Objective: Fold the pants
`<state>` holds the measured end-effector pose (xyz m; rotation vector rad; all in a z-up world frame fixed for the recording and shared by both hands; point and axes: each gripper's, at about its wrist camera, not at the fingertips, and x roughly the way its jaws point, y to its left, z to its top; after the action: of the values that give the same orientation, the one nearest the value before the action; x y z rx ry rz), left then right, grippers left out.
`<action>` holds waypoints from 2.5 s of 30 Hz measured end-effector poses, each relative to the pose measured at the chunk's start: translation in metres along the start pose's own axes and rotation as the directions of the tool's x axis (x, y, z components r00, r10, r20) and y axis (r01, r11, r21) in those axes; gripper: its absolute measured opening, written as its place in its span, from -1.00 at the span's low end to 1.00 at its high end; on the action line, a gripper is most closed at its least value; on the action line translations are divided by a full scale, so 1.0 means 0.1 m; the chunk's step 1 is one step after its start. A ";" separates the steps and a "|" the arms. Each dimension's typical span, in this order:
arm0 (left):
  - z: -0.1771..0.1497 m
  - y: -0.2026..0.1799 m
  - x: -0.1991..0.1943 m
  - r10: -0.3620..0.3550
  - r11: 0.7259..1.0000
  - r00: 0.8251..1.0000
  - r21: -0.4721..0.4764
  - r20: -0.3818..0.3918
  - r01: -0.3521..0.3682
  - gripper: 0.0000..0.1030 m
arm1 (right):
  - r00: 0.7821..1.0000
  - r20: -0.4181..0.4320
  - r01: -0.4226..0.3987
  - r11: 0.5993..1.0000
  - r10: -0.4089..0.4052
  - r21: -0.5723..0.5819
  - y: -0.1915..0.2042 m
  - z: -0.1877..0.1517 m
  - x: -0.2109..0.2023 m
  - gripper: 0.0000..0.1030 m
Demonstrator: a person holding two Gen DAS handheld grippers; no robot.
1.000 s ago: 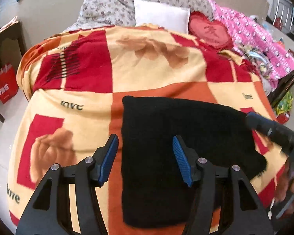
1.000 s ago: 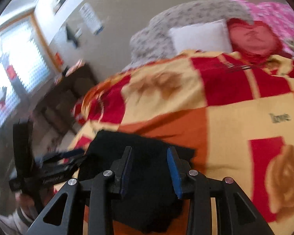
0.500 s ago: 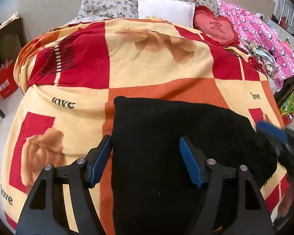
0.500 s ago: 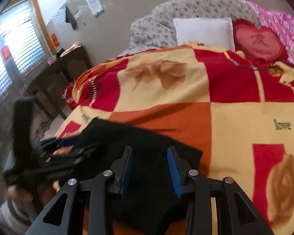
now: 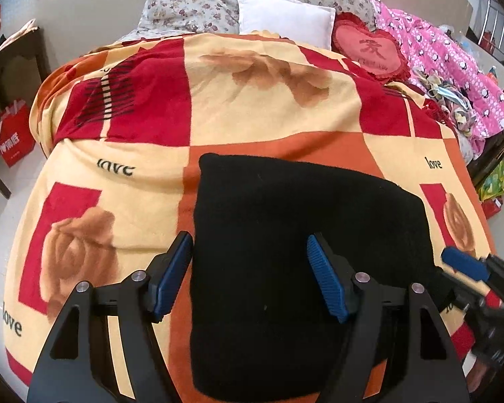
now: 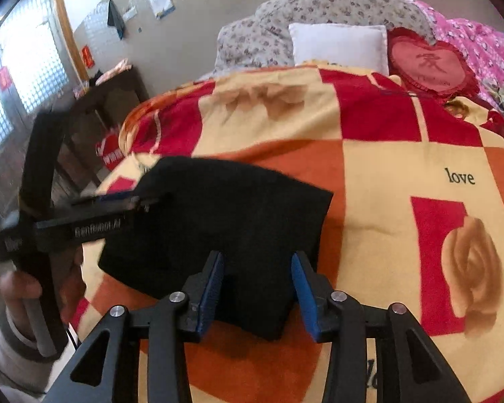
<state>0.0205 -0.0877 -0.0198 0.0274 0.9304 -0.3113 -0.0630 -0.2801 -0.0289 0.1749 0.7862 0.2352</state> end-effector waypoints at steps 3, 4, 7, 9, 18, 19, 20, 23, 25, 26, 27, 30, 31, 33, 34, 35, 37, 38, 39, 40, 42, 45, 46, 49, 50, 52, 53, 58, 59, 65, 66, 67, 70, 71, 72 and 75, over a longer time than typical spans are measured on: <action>-0.02 0.02 -0.04 0.004 1.000 1.000 -0.003 0.001 -0.004 0.38 | 0.999 0.014 -0.030 0.998 0.029 0.051 -0.05 0.05 -0.01 -0.06; -0.02 0.02 -0.05 0.009 1.000 1.000 0.000 0.003 -0.009 0.38 | 0.999 0.011 -0.035 0.997 0.034 0.063 -0.05 0.07 0.01 -0.05; -0.03 0.01 -0.08 0.016 1.000 1.000 0.002 0.012 -0.016 0.38 | 1.000 0.013 -0.022 0.999 0.022 0.045 0.00 0.10 0.03 -0.04; -0.04 0.01 -0.08 0.012 1.000 1.000 0.001 0.009 -0.012 0.38 | 1.000 0.009 -0.020 0.999 0.020 0.037 0.03 0.11 0.05 -0.03; -0.06 0.11 -0.09 -0.042 0.998 0.999 -0.042 -0.012 0.042 0.38 | 1.000 -0.025 -0.001 0.995 0.004 0.100 -0.19 0.05 0.15 0.19; -0.06 0.14 -0.09 -0.059 0.997 0.998 -0.052 -0.016 0.058 0.38 | 1.000 -0.026 -0.010 0.994 0.013 0.112 -0.22 0.04 0.15 0.21; -0.06 0.17 -0.10 -0.082 0.995 0.996 -0.060 -0.022 0.081 0.38 | 0.999 -0.028 -0.020 0.992 0.023 0.125 -0.25 0.03 0.15 0.22; -0.09 0.25 -0.12 -0.168 0.983 0.985 -0.087 -0.038 0.164 0.38 | 0.998 -0.032 -0.056 0.986 0.062 0.156 -0.32 -0.01 0.17 0.25; -0.10 0.32 -0.13 -0.190 0.977 0.981 -0.101 -0.040 0.186 0.38 | 0.996 -0.037 -0.072 0.983 0.079 0.170 -0.35 -0.03 0.19 0.26; -0.10 0.35 -0.14 -0.185 0.978 0.982 -0.105 -0.040 0.180 0.38 | 0.995 -0.042 -0.076 0.981 0.085 0.176 -0.37 -0.03 0.22 0.26; -0.11 0.37 -0.13 -0.180 0.979 0.983 -0.109 -0.041 0.175 0.38 | 0.995 -0.048 -0.081 0.980 0.091 0.181 -0.38 -0.04 0.24 0.26; -0.13 0.43 -0.07 -0.190 0.975 0.980 -0.129 -0.054 0.182 0.38 | 0.986 -0.066 -0.139 0.969 0.155 0.204 -0.40 -0.06 0.34 0.27; -0.13 0.45 -0.05 -0.204 0.971 0.977 -0.136 -0.059 0.194 0.38 | 0.981 -0.073 -0.161 0.963 0.180 0.216 -0.40 -0.07 0.39 0.28; -0.13 0.45 0.02 -0.230 0.965 0.971 -0.146 -0.070 0.218 0.38 | 0.974 -0.077 -0.190 0.957 0.211 0.221 -0.40 -0.08 0.46 0.29; -0.13 0.44 0.05 -0.241 0.962 0.968 -0.149 -0.072 0.229 0.40 | 0.974 -0.075 -0.195 0.956 0.216 0.220 -0.39 -0.08 0.49 0.35; -0.14 0.43 0.08 -0.248 0.961 0.966 -0.149 -0.077 0.234 0.43 | 0.971 -0.063 -0.210 0.952 0.229 0.222 -0.40 -0.09 0.52 0.40; -0.15 0.39 0.16 -0.268 0.956 0.959 -0.152 -0.094 0.252 0.56 | 0.968 -0.038 -0.233 0.946 0.247 0.224 -0.39 -0.08 0.54 0.48; -0.15 0.37 0.20 -0.282 0.952 0.953 -0.155 -0.108 0.264 0.57 | 0.968 -0.036 -0.234 0.946 0.248 0.225 -0.39 -0.07 0.55 0.51; -0.16 0.35 0.24 -0.291 0.949 0.950 -0.161 -0.117 0.271 0.60 | 0.969 -0.035 -0.233 0.948 0.246 0.218 -0.38 -0.06 0.56 0.51; -0.15 0.33 0.24 -0.281 0.952 0.954 -0.157 -0.101 0.264 0.62 | 0.970 -0.033 -0.228 0.952 0.239 0.206 -0.36 -0.05 0.57 0.51; -0.13 0.23 0.26 -0.261 0.959 0.959 -0.140 -0.109 0.245 0.63 | 0.973 -0.026 -0.221 0.955 0.230 0.197 -0.34 -0.04 0.58 0.51; -0.11 0.11 0.25 -0.219 0.972 0.969 -0.112 -0.114 0.206 0.63 | 0.979 -0.016 -0.197 0.962 0.204 0.189 -0.32 -0.04 0.57 0.35; -0.10 0.07 0.23 -0.204 0.976 0.973 -0.099 -0.107 0.194 0.54 | 0.981 -0.012 -0.187 0.967 0.192 0.176 -0.30 -0.04 0.55 0.19; -0.06 0.00 0.12 -0.195 0.980 0.978 -0.064 -0.081 0.190 0.30 | 0.983 0.003 -0.179 0.972 0.181 0.154 -0.28 0.02 0.45 -0.04; -0.05 -0.01 0.09 -0.196 0.980 0.978 -0.057 -0.075 0.192 0.29 | 0.984 0.007 -0.179 0.973 0.180 0.147 -0.28 0.05 0.42 -0.07; 0.02 -0.04 0.03 -0.208 0.978 0.976 -0.046 -0.059 0.205 0.26 | 0.985 0.020 -0.170 0.976 0.169 0.133 -0.27 0.16 0.36 -0.08; 0.07 -0.04 0.00 -0.215 0.976 0.975 -0.045 -0.051 0.213 0.25 | 0.986 0.030 -0.165 0.978 0.163 0.126 -0.26 0.21 0.33 -0.08; 0.30 -0.08 -0.06 -0.213 0.976 0.977 -0.041 -0.005 0.213 0.25 | 0.988 0.081 -0.134 0.988 0.128 0.074 -0.22 0.53 0.22 -0.08; 0.35 -0.08 -0.05 -0.210 0.977 0.978 -0.039 0.001 0.210 0.25 | 0.989 0.084 -0.131 0.989 0.125 0.072 -0.23 0.57 0.23 -0.08; 0.54 -0.08 0.15 -0.201 0.979 0.979 -0.035 -0.018 0.200 0.25 | 0.991 0.066 -0.122 0.988 0.117 0.091 -0.31 0.72 0.44 -0.08; 0.56 -0.08 0.23 -0.202 0.979 0.979 -0.039 -0.032 0.201 0.25 | 0.991 0.058 -0.122 0.988 0.117 0.096 -0.33 0.71 0.47 -0.08; 0.57 -0.05 0.30 -0.205 0.978 0.978 -0.044 -0.047 0.203 0.25 | 0.992 0.046 -0.122 0.987 0.118 0.106 -0.38 0.72 0.55 -0.08; 0.58 0.02 0.61 -0.187 0.981 0.978 -0.068 -0.095 0.181 0.26 | 0.993 0.019 -0.114 0.984 0.113 0.137 -0.50 0.72 0.76 -0.08; 0.58 0.05 0.69 -0.175 0.983 0.979 -0.079 -0.101 0.168 0.26 | 0.995 -0.006 -0.094 0.986 0.096 0.138 -0.54 0.72 0.88 -0.08; 0.58 0.07 0.73 -0.186 0.980 0.977 -0.091 -0.101 0.177 0.27 | 0.996 -0.026 -0.081 0.986 0.086 0.144 -0.58 0.71 0.98 -0.06; 0.60 0.11 0.76 -0.224 0.970 0.968 -0.122 -0.114 0.210 0.28 | 0.993 -0.025 -0.111 0.978 0.117 0.177 -0.68 0.71 1.01 -0.01</action>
<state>0.1133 -0.1058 -0.0452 -0.1584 1.0784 -0.4654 0.0664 -0.3225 -0.0649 0.3840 0.8326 0.2781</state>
